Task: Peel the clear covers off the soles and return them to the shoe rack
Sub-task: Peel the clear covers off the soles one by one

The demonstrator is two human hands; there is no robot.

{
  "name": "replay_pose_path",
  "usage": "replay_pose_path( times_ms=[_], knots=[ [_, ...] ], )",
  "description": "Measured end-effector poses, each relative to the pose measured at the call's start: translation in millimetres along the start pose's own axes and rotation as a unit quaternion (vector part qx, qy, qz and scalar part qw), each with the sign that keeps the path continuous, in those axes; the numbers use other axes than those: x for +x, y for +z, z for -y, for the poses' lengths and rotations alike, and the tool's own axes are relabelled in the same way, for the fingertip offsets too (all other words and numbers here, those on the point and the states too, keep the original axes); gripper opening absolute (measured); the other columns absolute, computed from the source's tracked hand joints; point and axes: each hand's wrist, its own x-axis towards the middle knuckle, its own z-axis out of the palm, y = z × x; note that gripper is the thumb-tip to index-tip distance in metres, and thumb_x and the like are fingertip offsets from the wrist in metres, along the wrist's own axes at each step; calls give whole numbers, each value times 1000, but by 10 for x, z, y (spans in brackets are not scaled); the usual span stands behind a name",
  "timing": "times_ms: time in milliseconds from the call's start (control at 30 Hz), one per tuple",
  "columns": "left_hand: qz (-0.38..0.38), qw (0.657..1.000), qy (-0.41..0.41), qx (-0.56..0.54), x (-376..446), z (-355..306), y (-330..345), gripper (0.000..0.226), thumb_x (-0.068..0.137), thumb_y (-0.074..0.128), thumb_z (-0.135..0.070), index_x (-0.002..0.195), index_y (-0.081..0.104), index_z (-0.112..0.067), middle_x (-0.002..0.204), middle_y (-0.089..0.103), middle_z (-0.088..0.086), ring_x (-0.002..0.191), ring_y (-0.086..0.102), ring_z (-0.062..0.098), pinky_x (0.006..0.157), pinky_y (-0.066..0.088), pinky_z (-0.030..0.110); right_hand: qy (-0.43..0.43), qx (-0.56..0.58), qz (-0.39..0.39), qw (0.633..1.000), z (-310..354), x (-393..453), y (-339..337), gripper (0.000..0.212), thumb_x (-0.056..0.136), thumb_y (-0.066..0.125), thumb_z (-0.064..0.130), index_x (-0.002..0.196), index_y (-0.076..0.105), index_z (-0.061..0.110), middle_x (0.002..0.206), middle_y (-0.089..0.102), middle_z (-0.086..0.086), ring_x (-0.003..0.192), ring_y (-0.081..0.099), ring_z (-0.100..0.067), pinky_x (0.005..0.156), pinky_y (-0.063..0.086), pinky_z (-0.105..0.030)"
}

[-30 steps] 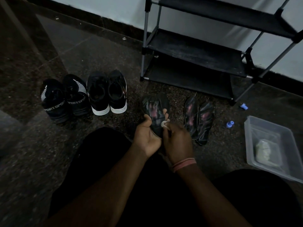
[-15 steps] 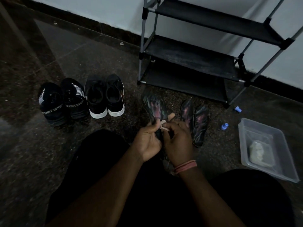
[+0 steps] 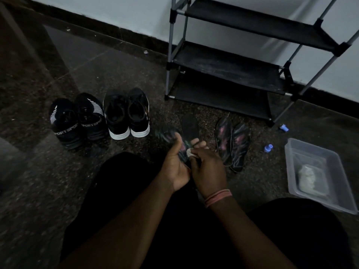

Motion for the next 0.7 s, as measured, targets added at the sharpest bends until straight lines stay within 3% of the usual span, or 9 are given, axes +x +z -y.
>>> replay_pose_path(
  times_ms=[200, 400, 500, 567, 700],
  knots=[
    [-5, 1000, 23, 0, 114, -22, -100, 102, 85, 26, -84, 152, 40, -9, 152, 51, 12, 144, 43, 29, 123, 27, 47, 2, 55, 52, 997, 211, -90, 29, 17, 82, 63, 8, 91, 76, 16, 93, 73, -6, 85, 64, -16, 79, 49, -28],
    [-10, 1000, 11, 25, 199, 49, -35, 91, 93, 19, -75, 150, 45, -10, 147, 58, 7, 134, 55, 23, 107, 43, 42, 38, -21, -10, 999, -55, 144, -98, 9, 80, 64, 7, 75, 71, 10, 76, 68, -11, 74, 62, -28, 68, 52, -39],
    [-37, 999, 29, 24, 205, 7, -73, 89, 93, 19, -73, 150, 45, -9, 150, 54, 9, 136, 52, 22, 112, 39, 39, -8, -36, 53, 998, 75, 45, -42, 12, 80, 60, 9, 69, 63, 13, 73, 63, -11, 71, 58, -27, 68, 49, -38],
    [-41, 998, 41, 24, 208, -24, -82, 90, 89, 25, -73, 150, 44, -9, 153, 51, 11, 141, 46, 23, 115, 35, 40, -24, -12, 87, 996, 156, -36, -27, 10, 82, 60, 14, 72, 64, 15, 78, 63, -9, 76, 57, -25, 73, 48, -36],
    [-25, 999, 27, 22, 191, 32, -55, 85, 93, 29, -69, 148, 47, -8, 149, 56, 10, 137, 52, 23, 104, 46, 38, 27, -57, 17, 998, 6, 131, -75, 13, 83, 58, 15, 80, 70, 10, 82, 66, -14, 77, 60, -30, 72, 50, -40]
  ],
)
